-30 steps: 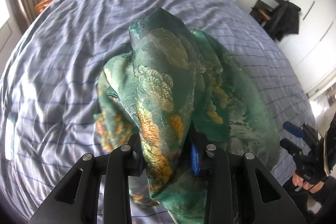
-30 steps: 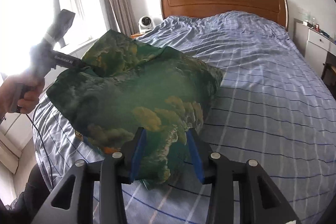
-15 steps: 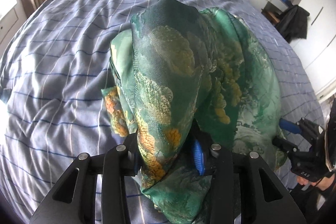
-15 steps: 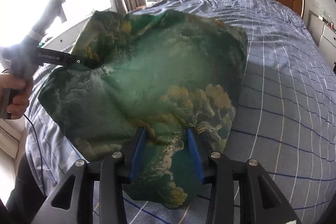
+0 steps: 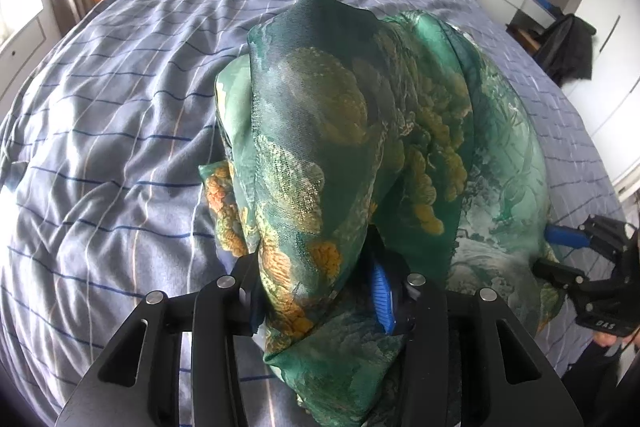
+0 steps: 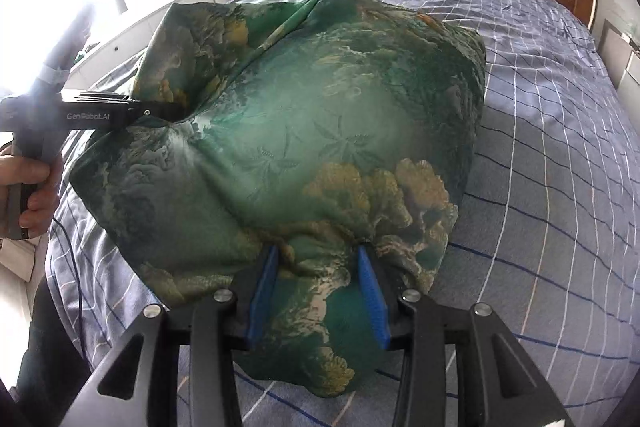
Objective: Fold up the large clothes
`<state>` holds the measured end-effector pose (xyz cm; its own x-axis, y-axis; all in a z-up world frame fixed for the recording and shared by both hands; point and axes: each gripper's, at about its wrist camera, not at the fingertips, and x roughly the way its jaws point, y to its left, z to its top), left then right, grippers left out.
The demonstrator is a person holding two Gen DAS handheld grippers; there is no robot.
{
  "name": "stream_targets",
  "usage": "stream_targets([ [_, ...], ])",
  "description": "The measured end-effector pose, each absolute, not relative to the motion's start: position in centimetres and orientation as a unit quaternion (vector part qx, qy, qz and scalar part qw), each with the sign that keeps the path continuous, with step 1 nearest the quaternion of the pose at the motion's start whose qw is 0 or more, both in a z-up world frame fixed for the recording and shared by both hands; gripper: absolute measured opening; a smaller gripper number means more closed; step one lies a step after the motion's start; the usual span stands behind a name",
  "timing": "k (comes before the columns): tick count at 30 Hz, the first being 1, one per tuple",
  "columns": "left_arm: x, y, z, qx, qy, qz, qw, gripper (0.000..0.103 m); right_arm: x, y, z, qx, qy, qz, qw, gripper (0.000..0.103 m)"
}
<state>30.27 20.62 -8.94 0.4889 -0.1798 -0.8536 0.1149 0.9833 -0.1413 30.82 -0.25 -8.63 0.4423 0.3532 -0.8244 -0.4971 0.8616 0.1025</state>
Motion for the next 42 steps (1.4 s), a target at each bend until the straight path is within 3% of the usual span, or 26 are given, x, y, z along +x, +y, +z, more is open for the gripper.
stream_targets([
  [8,30.3,20.6,-9.1,-0.036,0.5,-0.078,0.862,0.043,32.6,-0.4,-4.6,-0.089,0.457,0.255,0.847,0.042],
  [14,29.9,20.5,-9.4,-0.037,0.494,-0.074,0.866,0.044,40.3,0.2,-1.6,-0.052,0.44,0.223,0.868,0.042],
  [20,29.6,21.1,-10.0,-0.056,0.495,-0.075,0.864,0.045,48.8,3.0,-5.7,-0.005,0.494,0.203,0.846,0.042],
  [26,30.1,21.5,-10.7,-0.074,0.497,-0.078,0.861,0.047,50.0,4.5,-9.7,-0.043,0.525,0.184,0.83,0.041],
  [31,30.2,21.5,-10.4,-0.065,0.501,-0.084,0.859,0.047,46.6,3.4,-6.3,-0.037,0.498,0.204,0.842,0.041],
  [36,30.4,21.7,-10.6,-0.073,0.501,-0.088,0.858,0.047,34.9,2.0,-1.8,-0.048,0.445,0.268,0.853,0.041],
  [39,30.4,21.8,-10.6,-0.077,0.5,-0.088,0.858,0.047,29.3,1.9,-2.2,-0.057,0.43,0.28,0.856,0.041],
  [42,30.4,21.7,-10.6,-0.076,0.503,-0.087,0.857,0.049,27.7,2.5,-6.4,-0.062,0.453,0.252,0.853,0.041],
])
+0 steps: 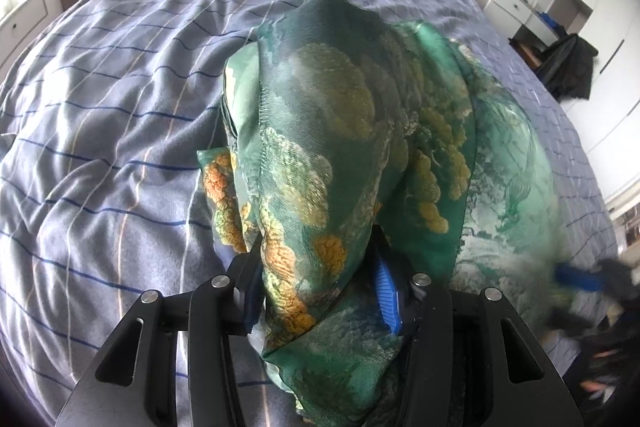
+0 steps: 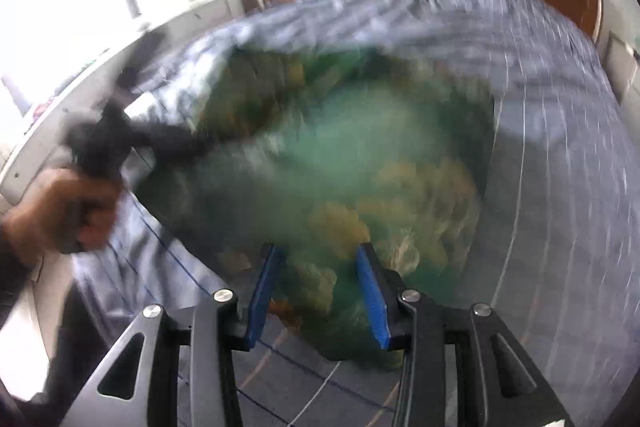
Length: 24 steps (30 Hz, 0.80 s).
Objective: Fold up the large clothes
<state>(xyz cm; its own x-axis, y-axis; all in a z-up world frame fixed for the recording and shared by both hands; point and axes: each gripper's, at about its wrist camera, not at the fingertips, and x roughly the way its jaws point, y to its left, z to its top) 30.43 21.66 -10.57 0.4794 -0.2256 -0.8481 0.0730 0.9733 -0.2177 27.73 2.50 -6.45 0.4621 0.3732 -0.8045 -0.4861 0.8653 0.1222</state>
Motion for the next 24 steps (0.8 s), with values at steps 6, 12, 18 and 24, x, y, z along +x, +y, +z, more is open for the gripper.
stream_targets([
  [6,30.1,22.8,-9.4,-0.094,0.498,-0.066,0.86,0.08,27.6,3.6,-7.3,-0.076,0.446,0.225,0.863,0.043],
  [12,29.3,28.4,-6.2,-0.263,0.484,-0.14,0.823,0.1,25.1,-1.3,-0.3,0.006,0.398,0.256,0.881,0.061],
  [18,32.7,28.1,-9.1,-0.338,0.549,-0.193,0.74,0.1,24.7,-4.2,1.9,0.022,0.376,0.241,0.894,0.061],
  [24,34.2,26.2,-12.9,-0.255,0.601,-0.131,0.746,0.103,26.0,-5.9,0.2,0.032,0.403,0.229,0.886,0.061],
])
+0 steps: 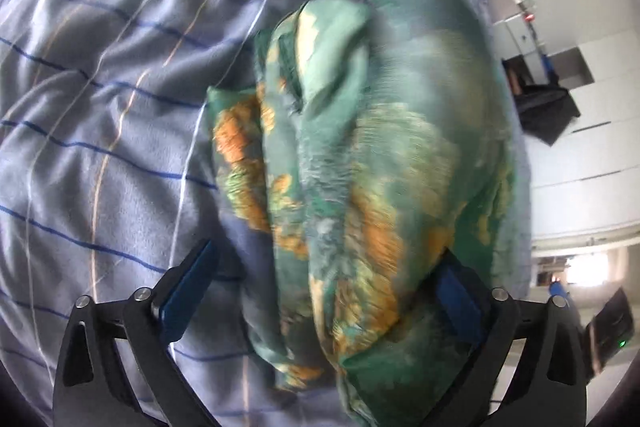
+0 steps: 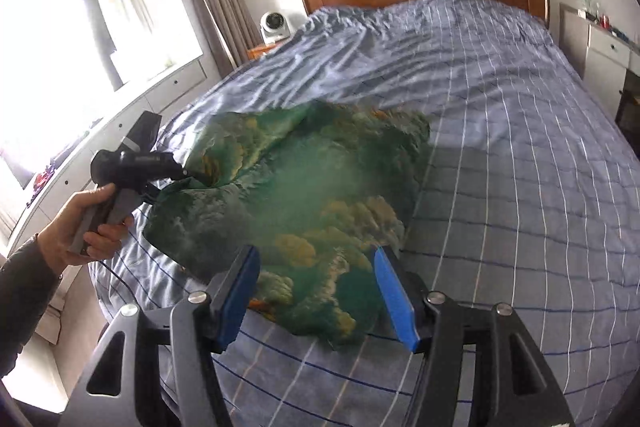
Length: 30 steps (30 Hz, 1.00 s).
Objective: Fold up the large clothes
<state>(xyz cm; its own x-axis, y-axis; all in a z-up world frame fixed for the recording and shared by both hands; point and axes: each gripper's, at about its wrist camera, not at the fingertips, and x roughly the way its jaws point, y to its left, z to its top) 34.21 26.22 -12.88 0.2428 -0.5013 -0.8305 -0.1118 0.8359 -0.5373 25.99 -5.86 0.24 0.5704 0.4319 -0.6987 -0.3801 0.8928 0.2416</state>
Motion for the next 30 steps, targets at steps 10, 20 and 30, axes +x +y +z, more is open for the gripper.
stream_targets([
  [10,35.3,24.6,-16.4,-0.246,0.602,-0.14,0.747,0.103,35.5,-9.7,-9.4,0.201,0.516,0.292,0.78,0.062],
  [20,34.6,20.6,-13.2,-0.225,0.571,-0.167,0.771,0.069,38.0,-5.3,-9.1,0.062,0.467,0.316,0.824,0.066],
  [30,35.2,14.5,-5.4,-0.179,0.516,-0.193,0.815,0.062,32.2,-0.7,-1.4,-0.105,0.313,0.343,0.879,0.06],
])
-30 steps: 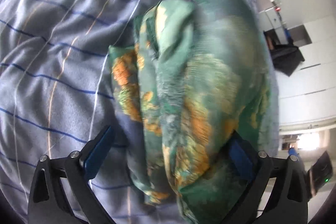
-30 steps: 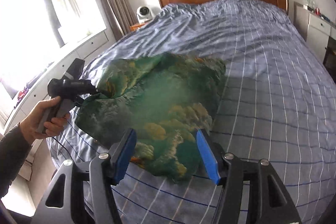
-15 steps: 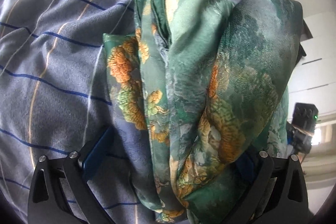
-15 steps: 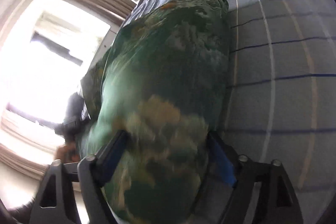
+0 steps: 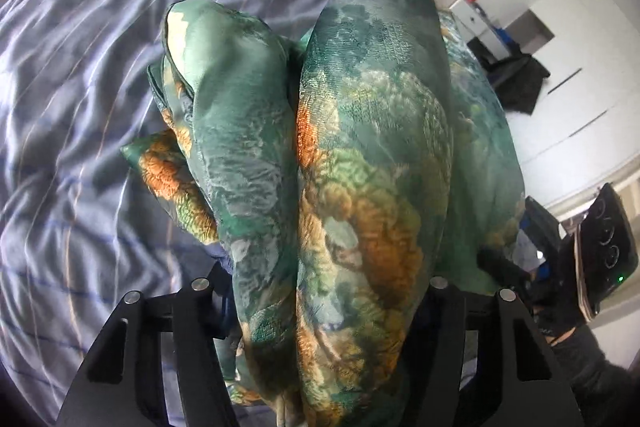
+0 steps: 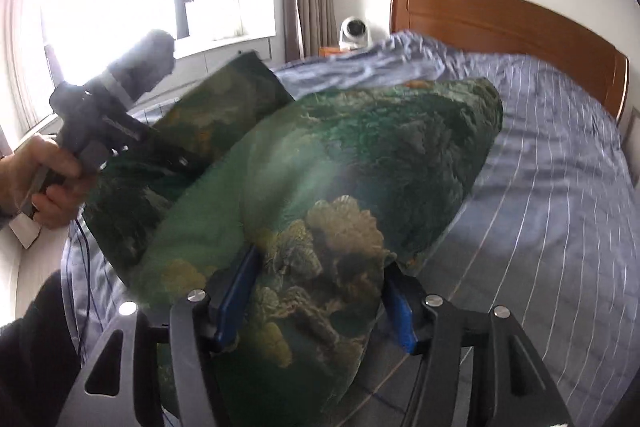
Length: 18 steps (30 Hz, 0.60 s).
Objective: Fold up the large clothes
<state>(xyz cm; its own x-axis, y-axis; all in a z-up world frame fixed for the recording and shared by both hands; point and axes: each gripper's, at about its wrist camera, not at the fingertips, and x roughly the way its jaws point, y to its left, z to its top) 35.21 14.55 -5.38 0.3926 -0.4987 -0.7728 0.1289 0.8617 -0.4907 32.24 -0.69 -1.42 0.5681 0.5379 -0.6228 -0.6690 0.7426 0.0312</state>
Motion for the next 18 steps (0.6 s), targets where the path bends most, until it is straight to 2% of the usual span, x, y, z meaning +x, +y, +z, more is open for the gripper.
stream_targets([
  [3,37.4,13.6,-5.2,-0.214,0.501,-0.204,0.813,0.062,33.7,-1.8,-1.0,-0.094,0.311,0.33,0.886,0.06],
  [9,41.8,11.0,-4.2,-0.2,0.483,-0.207,0.827,0.062,36.4,-2.4,0.4,-0.116,0.306,0.308,0.893,0.06],
  [12,44.4,11.1,-5.7,-0.186,0.475,-0.188,0.839,0.062,39.9,-4.4,0.0,-0.086,0.316,0.302,0.895,0.06],
  [15,46.7,13.0,-9.9,-0.176,0.514,-0.148,0.826,0.081,44.3,-6.0,-3.7,-0.046,0.389,0.292,0.873,0.06],
  [18,45.7,15.7,-11.4,-0.201,0.501,-0.141,0.83,0.087,46.6,-8.3,-7.5,0.018,0.438,0.263,0.86,0.066],
])
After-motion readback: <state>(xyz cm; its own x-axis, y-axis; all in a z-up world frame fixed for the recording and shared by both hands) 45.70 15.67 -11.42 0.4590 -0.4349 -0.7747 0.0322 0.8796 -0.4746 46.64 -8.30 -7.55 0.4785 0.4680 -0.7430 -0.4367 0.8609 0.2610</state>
